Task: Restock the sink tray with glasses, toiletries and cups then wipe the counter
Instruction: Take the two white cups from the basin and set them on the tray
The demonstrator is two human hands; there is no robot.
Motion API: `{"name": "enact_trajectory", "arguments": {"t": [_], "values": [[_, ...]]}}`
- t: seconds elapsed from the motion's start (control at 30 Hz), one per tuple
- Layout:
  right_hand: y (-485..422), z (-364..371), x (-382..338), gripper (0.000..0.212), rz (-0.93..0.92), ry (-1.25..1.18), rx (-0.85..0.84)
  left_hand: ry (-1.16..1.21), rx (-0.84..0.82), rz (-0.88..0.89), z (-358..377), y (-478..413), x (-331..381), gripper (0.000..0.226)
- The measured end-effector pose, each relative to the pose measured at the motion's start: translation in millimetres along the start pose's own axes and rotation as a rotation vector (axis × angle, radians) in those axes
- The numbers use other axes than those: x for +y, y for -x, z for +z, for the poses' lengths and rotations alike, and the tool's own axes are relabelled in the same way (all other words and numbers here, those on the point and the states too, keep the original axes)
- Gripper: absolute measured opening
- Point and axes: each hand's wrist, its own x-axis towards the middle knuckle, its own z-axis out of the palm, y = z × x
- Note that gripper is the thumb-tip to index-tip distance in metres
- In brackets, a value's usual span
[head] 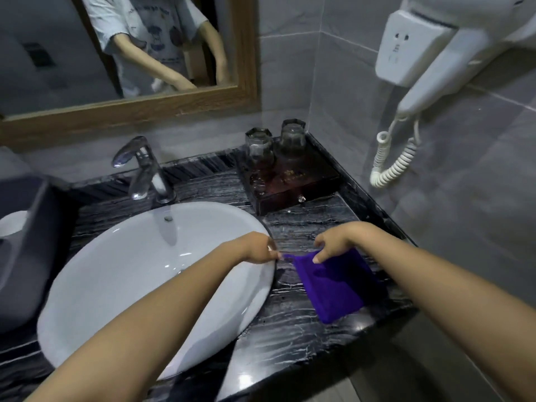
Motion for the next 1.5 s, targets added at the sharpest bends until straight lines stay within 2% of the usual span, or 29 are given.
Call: {"name": "enact_trajectory", "arguments": {"t": [0.17, 0.33, 0.63, 0.8, 0.97, 1.2, 1.37, 1.5], "values": [[5, -37, -69, 0.054, -0.143, 0.113, -0.101, 0.172, -0.098, -0.120, -16, 58, -61, 0.047], [9, -74, -164, 0.060, -0.188, 0.171, -0.115, 0.237, -0.109, -0.225, -28, 126, -133, 0.046], [27, -123, -359, 0.050, -0.438, 0.299, -0.131, 0.422, 0.076, -0.296, -55, 273, -287, 0.041], [21, -138, -456, 0.049, -0.495, 0.348, -0.149, 0.481, 0.052, -0.399, -41, 323, -380, 0.043], [-4, -155, -536, 0.044, -0.519, 0.296, -0.178, 0.492, -0.015, -0.487, -25, 340, -456, 0.048], [-66, -151, -603, 0.042, -0.469, 0.293, -0.055, 0.493, -0.089, -0.522, -2, 317, -526, 0.043], [-115, -143, -614, 0.042, -0.388, 0.173, 0.109, 0.551, -0.014, -0.600, 20, 288, -558, 0.036], [-143, -138, -619, 0.034, -0.300, 0.111, 0.241, 0.548, 0.178, -0.708, 34, 263, -581, 0.047]]}}
